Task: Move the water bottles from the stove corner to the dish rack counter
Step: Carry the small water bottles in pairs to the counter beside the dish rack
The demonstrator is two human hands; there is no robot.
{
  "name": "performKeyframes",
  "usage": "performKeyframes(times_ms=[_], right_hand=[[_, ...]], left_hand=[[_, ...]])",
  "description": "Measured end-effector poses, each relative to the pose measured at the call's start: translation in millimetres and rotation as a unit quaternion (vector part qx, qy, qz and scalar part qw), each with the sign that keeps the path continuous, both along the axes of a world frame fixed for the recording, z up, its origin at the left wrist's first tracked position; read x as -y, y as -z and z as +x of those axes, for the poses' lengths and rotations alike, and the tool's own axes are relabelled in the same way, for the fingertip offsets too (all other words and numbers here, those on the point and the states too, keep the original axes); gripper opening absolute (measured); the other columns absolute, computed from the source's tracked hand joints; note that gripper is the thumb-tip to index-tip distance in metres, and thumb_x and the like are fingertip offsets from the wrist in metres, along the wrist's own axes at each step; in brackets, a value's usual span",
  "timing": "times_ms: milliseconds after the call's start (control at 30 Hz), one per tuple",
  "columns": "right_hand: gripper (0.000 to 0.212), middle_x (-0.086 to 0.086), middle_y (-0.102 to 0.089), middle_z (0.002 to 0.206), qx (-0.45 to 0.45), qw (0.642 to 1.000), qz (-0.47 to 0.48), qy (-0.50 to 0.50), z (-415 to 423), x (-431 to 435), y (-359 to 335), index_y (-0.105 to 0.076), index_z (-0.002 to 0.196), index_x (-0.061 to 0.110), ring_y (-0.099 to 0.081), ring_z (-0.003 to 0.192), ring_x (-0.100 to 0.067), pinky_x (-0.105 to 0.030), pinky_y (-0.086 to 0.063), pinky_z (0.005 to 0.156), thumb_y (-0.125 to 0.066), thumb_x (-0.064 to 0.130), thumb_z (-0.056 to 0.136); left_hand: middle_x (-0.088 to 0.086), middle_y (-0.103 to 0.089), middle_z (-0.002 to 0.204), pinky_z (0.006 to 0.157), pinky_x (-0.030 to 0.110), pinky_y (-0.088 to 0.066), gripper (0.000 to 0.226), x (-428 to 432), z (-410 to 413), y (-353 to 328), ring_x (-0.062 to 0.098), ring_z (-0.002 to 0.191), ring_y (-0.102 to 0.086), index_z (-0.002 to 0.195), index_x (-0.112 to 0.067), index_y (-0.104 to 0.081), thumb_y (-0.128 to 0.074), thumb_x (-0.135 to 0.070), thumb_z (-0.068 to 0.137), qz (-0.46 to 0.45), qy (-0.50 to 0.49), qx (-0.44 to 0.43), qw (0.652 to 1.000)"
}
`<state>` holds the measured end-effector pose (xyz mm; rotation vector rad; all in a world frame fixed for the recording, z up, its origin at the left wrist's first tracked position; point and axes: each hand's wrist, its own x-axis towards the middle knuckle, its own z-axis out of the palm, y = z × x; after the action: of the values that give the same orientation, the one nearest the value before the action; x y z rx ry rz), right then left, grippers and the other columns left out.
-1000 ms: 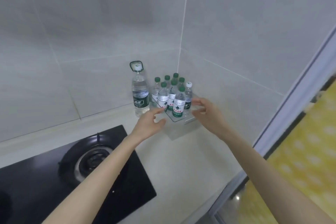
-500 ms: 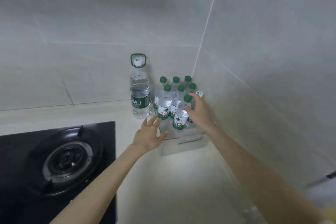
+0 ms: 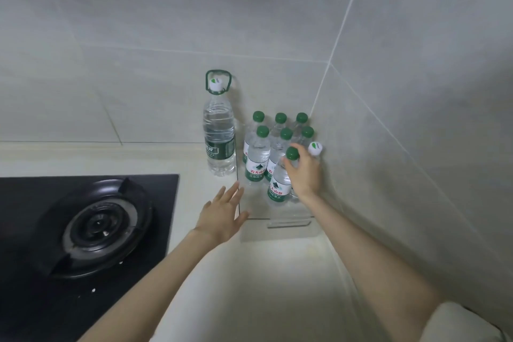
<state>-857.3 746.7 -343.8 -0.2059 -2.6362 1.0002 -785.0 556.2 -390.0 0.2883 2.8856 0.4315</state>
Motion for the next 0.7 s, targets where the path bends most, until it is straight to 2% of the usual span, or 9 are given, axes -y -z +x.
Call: performKeyframes(times_ms=[100, 233, 367, 433, 533, 600, 633, 700], right_hand=[[0.042, -0.013, -0.069, 0.100, -0.003, 1.000, 0.000, -0.004, -2.6, -1.4, 2.1, -0.060, 0.125, 0.019, -0.062, 0.092, -0.031, -0.031, -0.043, 0.074, -0.068, 0.030, 0.085], [0.040, -0.017, -0.067, 0.086, 0.019, 0.999, 0.015, -0.045, -0.4, -5.4, 0.3, -0.061, 0.124, 0.018, -0.061, 0.083, -0.032, -0.029, -0.040, 0.068, -0.068, 0.027, 0.086], [0.040, -0.019, -0.068, 0.083, 0.008, 0.998, -0.029, -0.063, 9.9, -3.0, -7.0, -0.064, 0.120, 0.015, -0.063, 0.082, -0.034, -0.037, -0.050, 0.080, -0.072, 0.023, 0.082], [0.041, -0.019, -0.071, 0.088, 0.012, 0.995, -0.066, -0.075, 13.0, -0.3, -16.3, -0.065, 0.120, 0.019, -0.067, 0.085, -0.033, -0.041, -0.054, 0.082, -0.074, 0.026, 0.080], [0.046, -0.013, -0.073, 0.097, -0.005, 0.988, -0.093, -0.119, 11.9, -1.4, -34.0, -0.064, 0.118, 0.032, -0.069, 0.089, -0.028, -0.049, -0.056, 0.083, -0.076, 0.040, 0.074], [0.048, -0.005, -0.073, 0.104, -0.026, 0.982, -0.116, -0.147, 17.5, 2.4, -57.1, -0.064, 0.119, 0.033, -0.070, 0.093, -0.018, -0.039, -0.056, 0.090, -0.076, 0.038, 0.073], [0.048, -0.002, -0.072, 0.109, -0.038, 0.977, -0.136, -0.162, 21.4, 5.7, -70.9, -0.064, 0.121, 0.028, -0.069, 0.096, -0.012, -0.032, -0.054, 0.093, -0.077, 0.030, 0.075], [0.047, 0.002, -0.070, 0.114, -0.058, 0.963, -0.172, -0.199, 25.7, 12.2, -95.0, -0.062, 0.123, 0.020, -0.067, 0.100, -0.004, -0.022, -0.051, 0.094, -0.075, 0.017, 0.078]], left_hand=[[-0.010, 0.004, 0.160, 0.115, 0.038, -0.026, 0.066, 1.2, 1.0, 1.9, 0.015, 0.148, -0.004, 0.153, -0.024, -0.009, -0.032, -0.052, 0.098, 0.004, 0.002, -0.005, 1.000], [-0.009, 0.004, 0.161, 0.115, 0.037, -0.023, 0.068, 2.7, -0.3, -3.3, 0.012, 0.147, -0.009, 0.153, -0.023, -0.008, -0.029, -0.056, 0.097, -0.041, 0.024, -0.016, 0.999], [-0.007, -0.002, 0.161, 0.112, 0.036, -0.027, 0.070, 3.2, -1.4, -6.8, 0.014, 0.144, -0.022, 0.152, -0.022, -0.015, -0.033, -0.058, 0.095, -0.034, 0.029, -0.021, 0.999], [-0.008, -0.003, 0.161, 0.112, 0.035, -0.028, 0.072, 6.2, -1.7, -7.0, 0.013, 0.145, -0.022, 0.152, -0.024, -0.015, -0.036, -0.059, 0.093, -0.012, 0.030, -0.012, 0.999], [-0.007, -0.009, 0.160, 0.117, 0.042, -0.019, 0.080, 12.1, -7.2, -10.9, 0.015, 0.147, -0.010, 0.152, -0.028, -0.009, -0.042, -0.064, 0.088, 0.046, 0.025, 0.031, 0.998], [-0.005, -0.016, 0.159, 0.118, 0.045, -0.016, 0.094, 15.3, -11.8, -20.8, 0.016, 0.148, -0.008, 0.151, -0.031, -0.006, -0.046, -0.074, 0.078, 0.137, 0.015, 0.041, 0.990], [-0.004, -0.022, 0.157, 0.118, 0.041, -0.018, 0.100, 15.2, -14.1, -29.0, 0.016, 0.147, -0.013, 0.151, -0.033, -0.008, -0.048, -0.078, 0.071, 0.194, 0.018, 0.027, 0.981], [-0.009, -0.035, 0.151, 0.113, 0.026, -0.025, 0.103, 11.6, -17.5, -50.2, 0.009, 0.140, -0.028, 0.149, -0.035, -0.016, -0.061, -0.071, 0.064, 0.306, 0.037, 0.002, 0.951]])
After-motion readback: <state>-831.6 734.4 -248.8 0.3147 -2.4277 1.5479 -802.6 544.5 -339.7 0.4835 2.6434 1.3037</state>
